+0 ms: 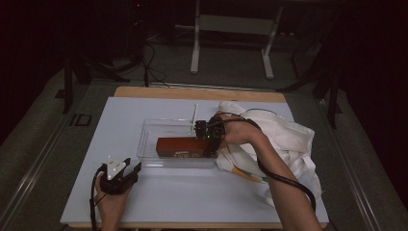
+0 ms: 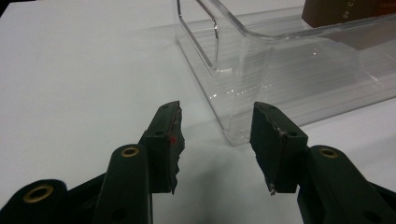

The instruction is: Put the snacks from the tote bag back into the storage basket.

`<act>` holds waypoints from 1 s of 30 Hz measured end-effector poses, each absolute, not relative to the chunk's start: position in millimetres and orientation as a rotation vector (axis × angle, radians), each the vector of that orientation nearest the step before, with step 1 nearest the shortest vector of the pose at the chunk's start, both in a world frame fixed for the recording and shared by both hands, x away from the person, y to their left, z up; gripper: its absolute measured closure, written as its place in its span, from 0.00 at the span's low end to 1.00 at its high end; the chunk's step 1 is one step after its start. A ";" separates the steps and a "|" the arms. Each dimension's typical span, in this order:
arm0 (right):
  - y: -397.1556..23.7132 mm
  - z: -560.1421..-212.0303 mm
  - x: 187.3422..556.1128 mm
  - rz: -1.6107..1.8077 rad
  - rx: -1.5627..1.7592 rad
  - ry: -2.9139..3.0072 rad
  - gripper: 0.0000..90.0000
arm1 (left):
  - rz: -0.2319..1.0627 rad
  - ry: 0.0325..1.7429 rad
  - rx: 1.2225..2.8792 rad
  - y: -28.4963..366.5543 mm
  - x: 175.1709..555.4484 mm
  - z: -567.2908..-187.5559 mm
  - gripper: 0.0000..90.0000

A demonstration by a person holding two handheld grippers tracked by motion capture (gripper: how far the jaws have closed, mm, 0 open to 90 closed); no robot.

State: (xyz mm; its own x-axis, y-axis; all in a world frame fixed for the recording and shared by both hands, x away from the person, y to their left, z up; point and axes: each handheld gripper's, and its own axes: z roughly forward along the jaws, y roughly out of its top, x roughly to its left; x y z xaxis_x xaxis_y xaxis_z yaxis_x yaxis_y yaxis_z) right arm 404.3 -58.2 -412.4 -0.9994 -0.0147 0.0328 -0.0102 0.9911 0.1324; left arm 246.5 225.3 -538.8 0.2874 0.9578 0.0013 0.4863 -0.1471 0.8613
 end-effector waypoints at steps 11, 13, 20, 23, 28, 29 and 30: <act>-54.7 -415.6 402.8 -0.203 0.027 -3.111 0.46 | 0.750 1.311 1.764 225.3 246.4 -538.7 0.60; -54.3 -416.5 403.6 -0.209 0.020 -3.107 0.46 | 0.751 1.311 1.767 225.4 246.4 -538.7 0.60; -51.3 -419.9 404.4 -0.216 0.029 -3.118 0.46 | 0.750 1.311 1.768 225.5 246.2 -538.5 0.60; -50.1 -421.5 404.7 -0.216 0.032 -3.118 0.46 | 0.750 1.311 1.767 225.5 246.2 -538.5 0.60; -48.1 -422.5 405.1 -0.221 0.037 -3.121 0.46 | 0.749 1.311 1.766 225.6 246.2 -538.5 0.60; -47.5 -422.5 405.0 -0.223 0.036 -3.121 0.46 | 0.750 1.311 1.766 225.7 246.3 -538.5 0.60; -46.3 -422.8 405.4 -0.233 0.051 -3.122 0.46 | 0.749 1.310 1.767 225.7 246.2 -538.5 0.60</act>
